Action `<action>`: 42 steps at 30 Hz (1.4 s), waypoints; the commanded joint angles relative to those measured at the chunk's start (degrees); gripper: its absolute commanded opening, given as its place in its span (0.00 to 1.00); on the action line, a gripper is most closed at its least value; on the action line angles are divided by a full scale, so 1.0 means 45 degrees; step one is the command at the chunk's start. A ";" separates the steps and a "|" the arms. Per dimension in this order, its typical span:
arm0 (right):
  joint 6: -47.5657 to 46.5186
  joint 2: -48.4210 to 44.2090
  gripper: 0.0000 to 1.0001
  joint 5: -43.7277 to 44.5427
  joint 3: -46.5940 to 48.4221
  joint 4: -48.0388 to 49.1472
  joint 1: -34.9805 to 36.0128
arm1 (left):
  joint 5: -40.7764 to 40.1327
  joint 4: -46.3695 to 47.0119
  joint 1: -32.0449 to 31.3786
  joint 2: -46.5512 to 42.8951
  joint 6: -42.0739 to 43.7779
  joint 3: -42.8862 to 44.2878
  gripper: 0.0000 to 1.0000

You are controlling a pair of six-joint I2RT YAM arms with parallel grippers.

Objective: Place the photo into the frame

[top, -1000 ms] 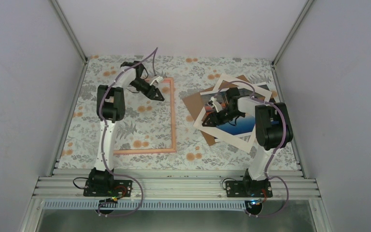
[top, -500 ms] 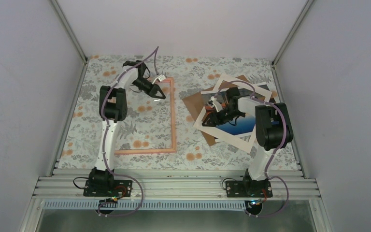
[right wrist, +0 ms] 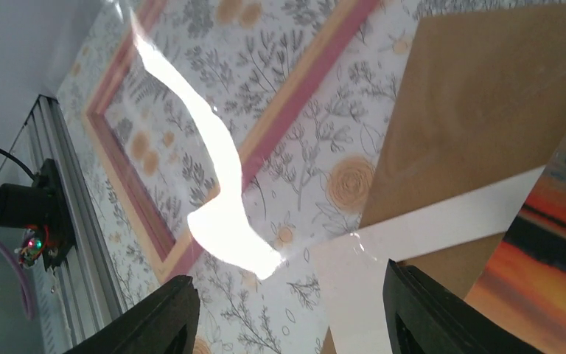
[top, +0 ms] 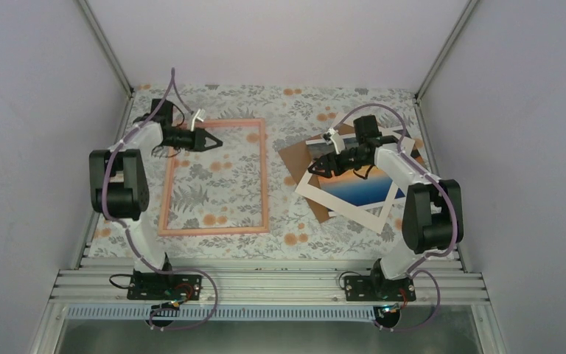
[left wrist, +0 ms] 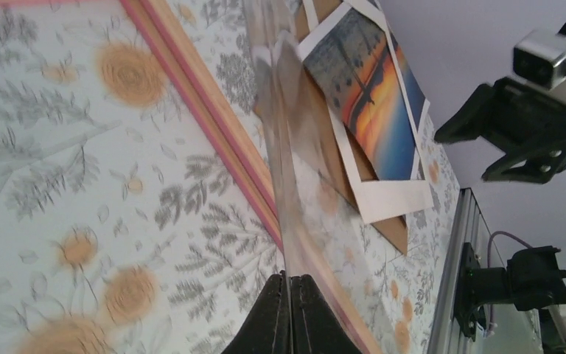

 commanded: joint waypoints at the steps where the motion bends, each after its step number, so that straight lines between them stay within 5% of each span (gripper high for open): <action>1: 0.0764 -0.0248 0.63 -0.0732 0.0162 0.0606 0.0112 | -0.0513 0.4019 -0.0015 -0.1589 -0.2428 -0.3279 0.03; 8: 0.0957 0.0433 0.61 -0.1172 0.0120 0.1112 0.0424 | -0.1960 0.6859 0.0995 -0.2914 -0.4539 -0.6932 0.02; 17: 0.1105 0.2282 0.58 -0.1037 0.0975 0.1872 0.1509 | -0.2730 0.8708 0.1204 -0.2493 -0.5936 -0.7440 0.02; 24: 0.1553 0.3932 0.57 -0.0702 0.1716 0.2710 0.2288 | -0.3077 0.8367 0.1163 -0.1753 -0.5604 -0.7057 0.03; 32: 0.1487 0.4682 0.54 0.0130 0.1838 0.2926 0.2563 | -0.2225 0.6494 0.1109 -0.1023 -0.3699 -0.5969 0.26; 42: 0.1329 0.5277 0.54 0.0274 0.1962 0.2849 0.2563 | -0.2157 0.4188 0.0484 0.0147 -0.1727 -0.4297 0.32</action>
